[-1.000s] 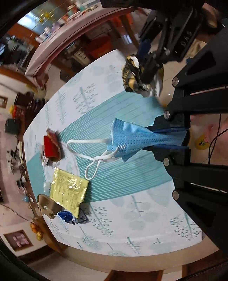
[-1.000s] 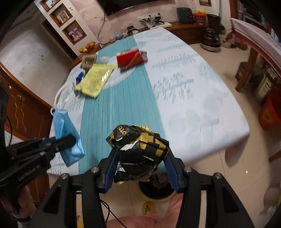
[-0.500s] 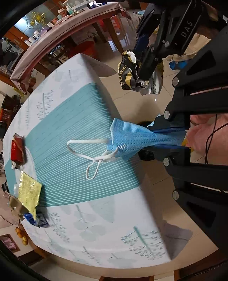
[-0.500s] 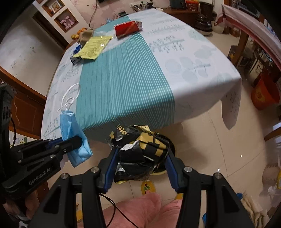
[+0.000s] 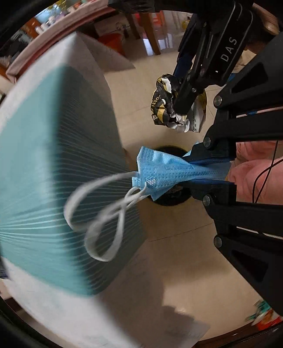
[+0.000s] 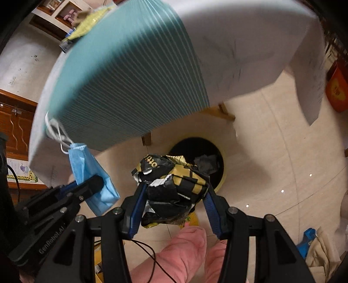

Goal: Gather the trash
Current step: 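Lift the chip bag and mask and carry both over the black bin, then open both tools to drop the mask and chip bag into the bin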

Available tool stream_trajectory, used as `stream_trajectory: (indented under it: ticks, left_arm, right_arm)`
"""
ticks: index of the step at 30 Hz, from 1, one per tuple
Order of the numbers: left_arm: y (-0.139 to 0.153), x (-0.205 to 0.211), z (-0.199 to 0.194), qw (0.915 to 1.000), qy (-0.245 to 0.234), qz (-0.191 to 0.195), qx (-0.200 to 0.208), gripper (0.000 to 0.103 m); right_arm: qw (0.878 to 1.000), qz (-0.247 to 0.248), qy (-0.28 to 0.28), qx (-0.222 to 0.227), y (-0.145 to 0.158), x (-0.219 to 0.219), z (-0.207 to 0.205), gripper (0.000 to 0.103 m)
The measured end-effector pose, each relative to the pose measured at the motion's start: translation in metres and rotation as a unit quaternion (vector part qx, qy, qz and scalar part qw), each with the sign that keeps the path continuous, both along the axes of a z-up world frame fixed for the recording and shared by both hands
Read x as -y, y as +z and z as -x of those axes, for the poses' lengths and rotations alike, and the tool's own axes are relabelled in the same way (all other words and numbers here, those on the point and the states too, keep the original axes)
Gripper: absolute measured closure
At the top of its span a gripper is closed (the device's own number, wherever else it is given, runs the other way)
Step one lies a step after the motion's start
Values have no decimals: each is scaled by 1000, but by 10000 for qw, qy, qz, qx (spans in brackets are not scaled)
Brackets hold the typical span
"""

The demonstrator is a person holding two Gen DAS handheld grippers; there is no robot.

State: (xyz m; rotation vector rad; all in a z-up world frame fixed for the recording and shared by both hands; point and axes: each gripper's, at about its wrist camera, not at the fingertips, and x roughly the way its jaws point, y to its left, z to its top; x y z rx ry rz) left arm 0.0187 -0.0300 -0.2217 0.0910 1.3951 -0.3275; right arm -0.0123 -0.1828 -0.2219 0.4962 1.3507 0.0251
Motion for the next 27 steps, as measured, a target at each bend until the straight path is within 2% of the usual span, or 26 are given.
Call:
stream_trajectory:
  ticks: [4,8,14,17,19,21,24,25,27]
  left_arm:
    - [-51,1,4,9993,323,-63,-148,93]
    - [-98,-6,0,9967,732,71,-343,93]
    - [-156,-16,-12,9941,1034,102,-298,92]
    - [-172,-20,-16,9933,1123,143,-214,82]
    - [-180,-22,-17,9928,1173,216,-137,67]
    - [-185,-26,-17,9926,1178,259,-99,59]
    - [-187,-27,-20,9928,1170,237,-77,55]
    - [-189,-27,-20,9929,1164,208,-104,52]
    - [-187,-26,-18,9927,1188,174,-137,51]
  right_arm:
    - [9999,-77,137,-35,-43,3,-3,51]
    - [9997,-88,238,-56,-90,3,-8,51]
    - [9996,-82,276,-56,-152,0,-19,51]
    - [9996,-65,262,-85,-175,-3,-28,48]
    - [9996,-78,227,-122,-190,-5,-32,47]
    - [9996,-101,163,-206,-200,-5,-36,47]
    - [9994,-187,43,-288,-211,-2,-37,43]
    - [9995,-161,19,-275,-211,-2,-37,37]
    - [9997,-118,9,-213,-209,-1,-35,29]
